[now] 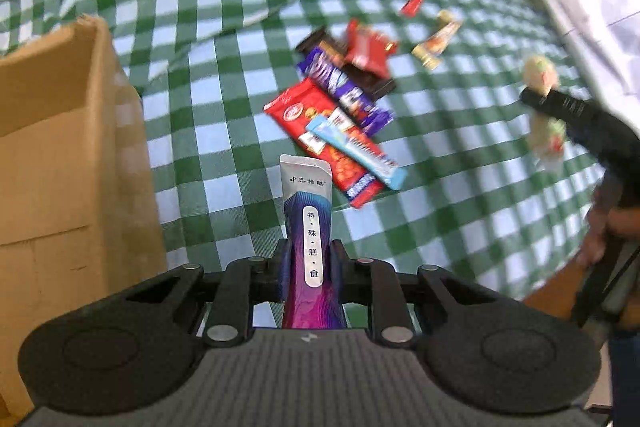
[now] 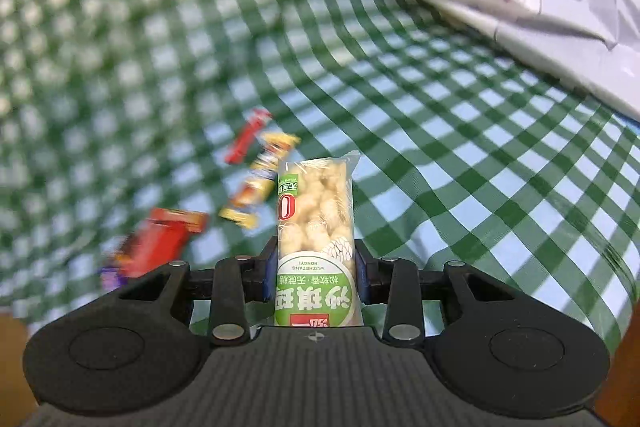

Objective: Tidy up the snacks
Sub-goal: 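Carry both snacks over the box and open both tools to drop them inside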

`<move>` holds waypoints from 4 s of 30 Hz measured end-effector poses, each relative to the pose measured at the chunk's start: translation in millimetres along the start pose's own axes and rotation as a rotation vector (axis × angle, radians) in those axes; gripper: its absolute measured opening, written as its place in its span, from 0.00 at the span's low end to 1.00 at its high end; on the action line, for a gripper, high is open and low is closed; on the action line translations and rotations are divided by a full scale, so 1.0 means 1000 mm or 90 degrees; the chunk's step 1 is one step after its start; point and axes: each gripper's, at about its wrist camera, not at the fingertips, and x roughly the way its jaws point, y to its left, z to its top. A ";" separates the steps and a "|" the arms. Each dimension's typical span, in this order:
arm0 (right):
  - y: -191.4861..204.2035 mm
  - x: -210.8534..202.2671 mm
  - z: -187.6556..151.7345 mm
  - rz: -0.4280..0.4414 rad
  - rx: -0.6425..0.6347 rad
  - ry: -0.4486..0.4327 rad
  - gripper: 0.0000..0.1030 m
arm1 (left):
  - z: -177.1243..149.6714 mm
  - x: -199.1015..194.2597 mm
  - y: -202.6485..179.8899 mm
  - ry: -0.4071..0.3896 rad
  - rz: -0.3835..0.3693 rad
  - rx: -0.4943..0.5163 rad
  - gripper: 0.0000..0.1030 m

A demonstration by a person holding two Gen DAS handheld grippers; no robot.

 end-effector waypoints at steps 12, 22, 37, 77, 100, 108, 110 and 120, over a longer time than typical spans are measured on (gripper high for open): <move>0.073 -0.155 -0.068 0.150 -0.036 -0.003 0.37 | -0.070 -0.133 0.039 -0.111 -0.030 -0.041 0.20; 0.165 -0.275 -0.153 0.329 -0.184 0.055 0.37 | -0.187 -0.208 0.111 -0.159 0.020 -0.136 0.20; 0.213 -0.340 -0.191 0.334 -0.303 0.038 0.37 | -0.248 -0.247 0.159 -0.224 0.008 -0.173 0.20; 0.248 -0.309 -0.196 0.290 -0.364 0.079 0.37 | -0.210 -0.215 0.220 -0.173 0.050 -0.207 0.20; 0.299 -0.199 -0.172 0.305 -0.323 0.144 0.37 | -0.117 -0.122 0.243 -0.074 0.233 -0.116 0.20; 0.309 -0.152 -0.172 0.293 -0.307 0.181 0.37 | -0.100 -0.082 0.248 -0.025 0.237 -0.099 0.20; 0.310 -0.144 -0.174 0.289 -0.305 0.190 0.37 | -0.097 -0.076 0.249 -0.017 0.239 -0.096 0.20; 0.316 -0.137 -0.171 0.287 -0.294 0.169 0.78 | -0.091 -0.083 0.249 -0.066 0.284 -0.087 1.00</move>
